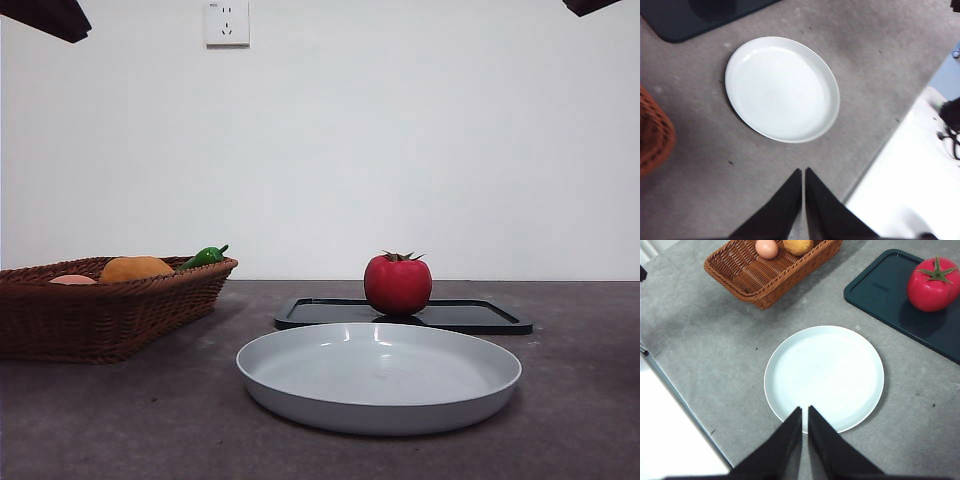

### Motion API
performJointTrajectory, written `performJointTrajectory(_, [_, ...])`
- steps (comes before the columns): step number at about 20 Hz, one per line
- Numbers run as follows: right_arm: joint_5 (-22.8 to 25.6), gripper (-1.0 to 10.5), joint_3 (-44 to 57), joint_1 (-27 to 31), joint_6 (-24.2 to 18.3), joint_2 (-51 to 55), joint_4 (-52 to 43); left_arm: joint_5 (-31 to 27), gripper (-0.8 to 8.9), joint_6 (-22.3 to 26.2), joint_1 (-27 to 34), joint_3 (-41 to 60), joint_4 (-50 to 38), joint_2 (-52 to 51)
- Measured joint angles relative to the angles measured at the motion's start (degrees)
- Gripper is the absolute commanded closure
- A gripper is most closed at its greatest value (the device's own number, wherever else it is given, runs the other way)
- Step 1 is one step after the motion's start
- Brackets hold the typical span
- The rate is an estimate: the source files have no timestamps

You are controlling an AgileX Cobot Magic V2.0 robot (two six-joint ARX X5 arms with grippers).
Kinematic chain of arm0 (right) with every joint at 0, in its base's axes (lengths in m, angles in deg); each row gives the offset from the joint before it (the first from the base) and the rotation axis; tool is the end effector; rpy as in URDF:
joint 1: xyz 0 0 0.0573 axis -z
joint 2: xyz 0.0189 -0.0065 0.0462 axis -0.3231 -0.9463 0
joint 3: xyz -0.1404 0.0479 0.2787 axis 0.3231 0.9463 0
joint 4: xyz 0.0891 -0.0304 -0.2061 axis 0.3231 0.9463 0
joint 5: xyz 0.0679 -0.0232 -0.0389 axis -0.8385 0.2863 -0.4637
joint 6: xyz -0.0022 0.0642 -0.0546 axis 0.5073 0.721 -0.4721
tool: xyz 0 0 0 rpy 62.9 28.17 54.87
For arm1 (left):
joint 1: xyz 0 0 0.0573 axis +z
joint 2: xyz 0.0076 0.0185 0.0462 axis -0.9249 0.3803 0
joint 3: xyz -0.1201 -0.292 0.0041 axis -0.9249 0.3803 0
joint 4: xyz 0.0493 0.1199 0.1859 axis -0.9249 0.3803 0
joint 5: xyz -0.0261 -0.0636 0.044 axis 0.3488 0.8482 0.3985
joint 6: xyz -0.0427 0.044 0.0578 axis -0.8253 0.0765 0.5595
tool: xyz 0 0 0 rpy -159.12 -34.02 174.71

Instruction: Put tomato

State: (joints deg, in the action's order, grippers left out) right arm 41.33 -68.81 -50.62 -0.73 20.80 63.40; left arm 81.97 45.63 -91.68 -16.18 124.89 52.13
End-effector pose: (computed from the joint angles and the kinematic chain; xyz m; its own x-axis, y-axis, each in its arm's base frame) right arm 0.0733 0.0690 0.3240 0.5089 0.6487 -0.5659 -0.6637 0.7143 0.2219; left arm 0.1056 -0.0854 0.3344 0.3373 -0.6906 -0.6397 0.7182 0.6281 -0.2994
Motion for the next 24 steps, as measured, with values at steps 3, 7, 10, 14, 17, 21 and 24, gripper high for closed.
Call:
performJointTrajectory(3, [0.0,9.4,0.0,0.0,0.0,0.0,0.0,-6.45,8.06,1.62,3.93,0.13,-7.19,-4.04])
performJointTrajectory(7, [0.0,9.4,0.0,0.0,0.0,0.0,0.0,-12.79,8.06,2.34,14.12,7.61,-31.08,-14.88])
performJointTrajectory(10, [0.0,9.4,0.0,0.0,0.0,0.0,0.0,-22.12,8.06,2.54,19.74,16.63,-43.65,-23.47])
performJointTrajectory(14, [0.0,9.4,0.0,0.0,0.0,0.0,0.0,-29.33,8.06,2.62,23.39,28.61,-46.77,-33.62])
performJointTrajectory(17, [0.0,9.4,0.0,0.0,0.0,0.0,0.0,-29.88,8.06,2.6,25.33,37.16,-46.69,-39.32])
performJointTrajectory(21, [0.0,9.4,0.0,0.0,0.0,0.0,-0.02,-29.97,8.06,2.6,26.01,45.97,-46.73,-45.42])
performJointTrajectory(24, [0.0,9.4,0.0,0.0,0.0,0.0,0.0,-30.08,8.06,2.6,26.01,50.27,-46.58,-48.33])
